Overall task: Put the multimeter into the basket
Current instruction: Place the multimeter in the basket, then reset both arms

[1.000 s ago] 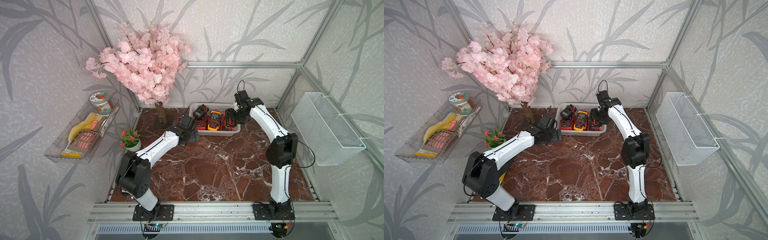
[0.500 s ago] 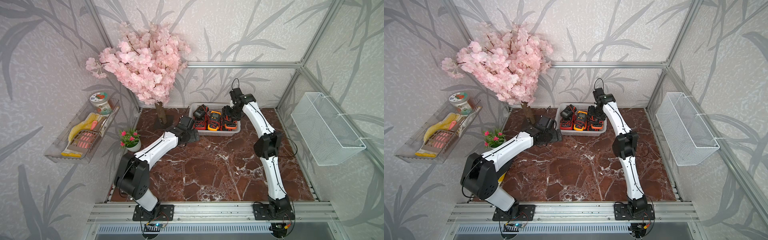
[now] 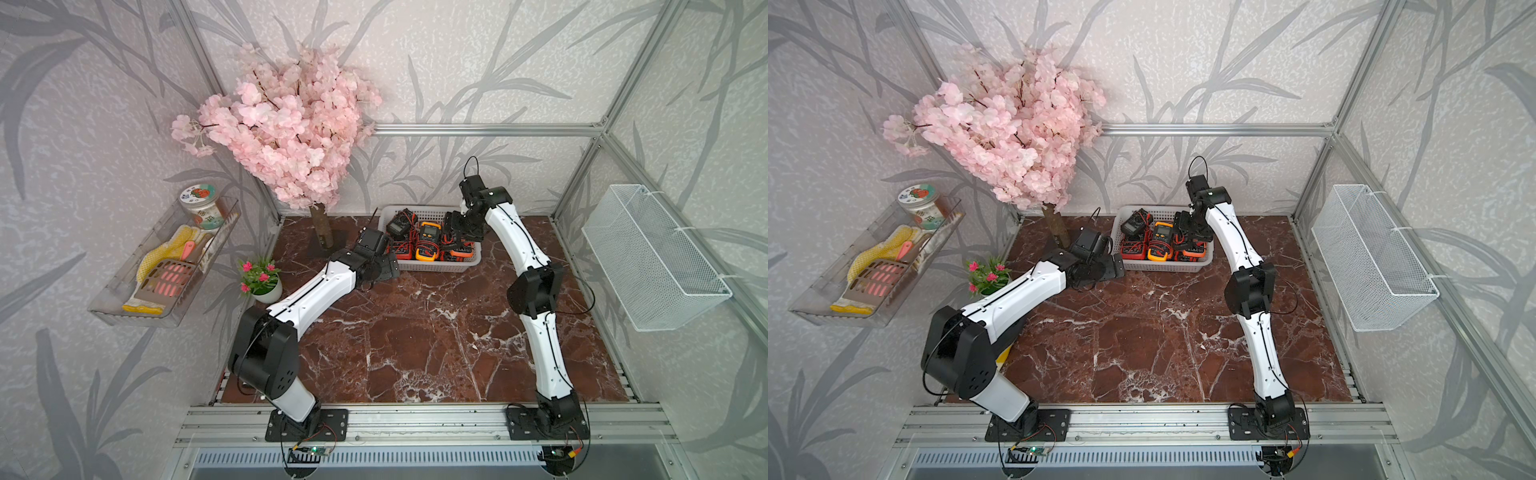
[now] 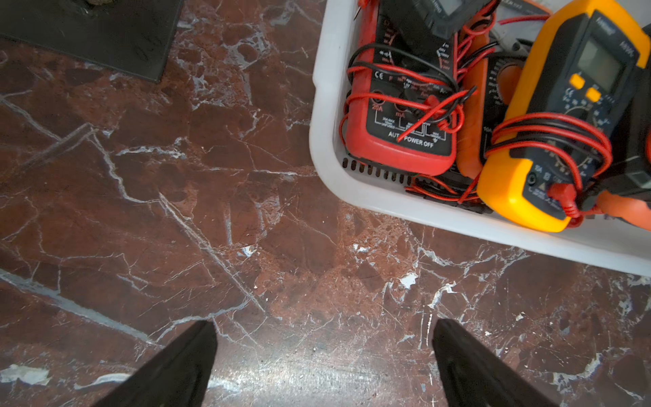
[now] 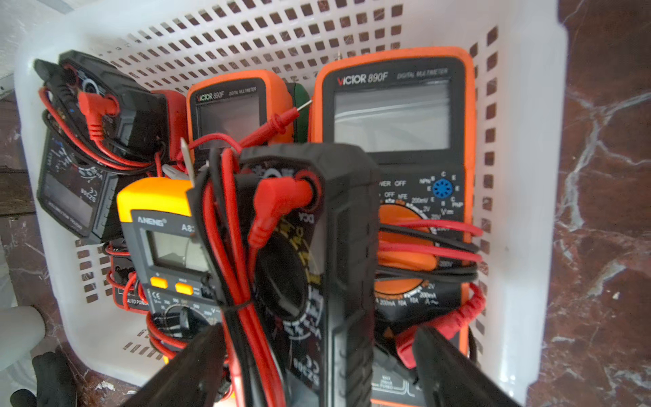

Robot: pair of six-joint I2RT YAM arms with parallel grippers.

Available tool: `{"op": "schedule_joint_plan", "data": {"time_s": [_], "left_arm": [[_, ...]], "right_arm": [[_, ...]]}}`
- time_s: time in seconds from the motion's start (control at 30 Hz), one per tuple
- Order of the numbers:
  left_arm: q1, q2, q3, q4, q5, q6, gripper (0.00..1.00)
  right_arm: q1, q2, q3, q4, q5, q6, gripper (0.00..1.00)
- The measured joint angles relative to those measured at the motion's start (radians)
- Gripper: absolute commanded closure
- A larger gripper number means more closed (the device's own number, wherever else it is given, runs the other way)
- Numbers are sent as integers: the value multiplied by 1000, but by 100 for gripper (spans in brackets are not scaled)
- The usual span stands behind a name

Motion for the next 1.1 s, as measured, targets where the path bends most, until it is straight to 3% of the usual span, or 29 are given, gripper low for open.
{"op": "schedule_joint_plan", "data": {"time_s": [0.3, 0.47, 0.57, 0.77, 0.93, 1.1], "left_arm": [[5, -19, 44, 0, -82, 45, 0], [19, -63, 53, 4, -175, 87, 0], [24, -103, 54, 24, -244, 123, 0], [29, -219, -32, 159, -378, 208, 0], [29, -312, -210, 335, -500, 280, 0], [40, -391, -430, 531, -632, 325, 0]], "right_arm": [[-9, -66, 4, -22, 8, -3, 1], [-38, -231, -121, 4, 8, -17, 1], [-61, -391, -313, 92, 3, -25, 1], [-121, -782, -926, 460, -27, -23, 1], [-185, -1006, -1323, 734, 11, -16, 1], [-210, -1133, -1597, 951, 129, -46, 1]]}}
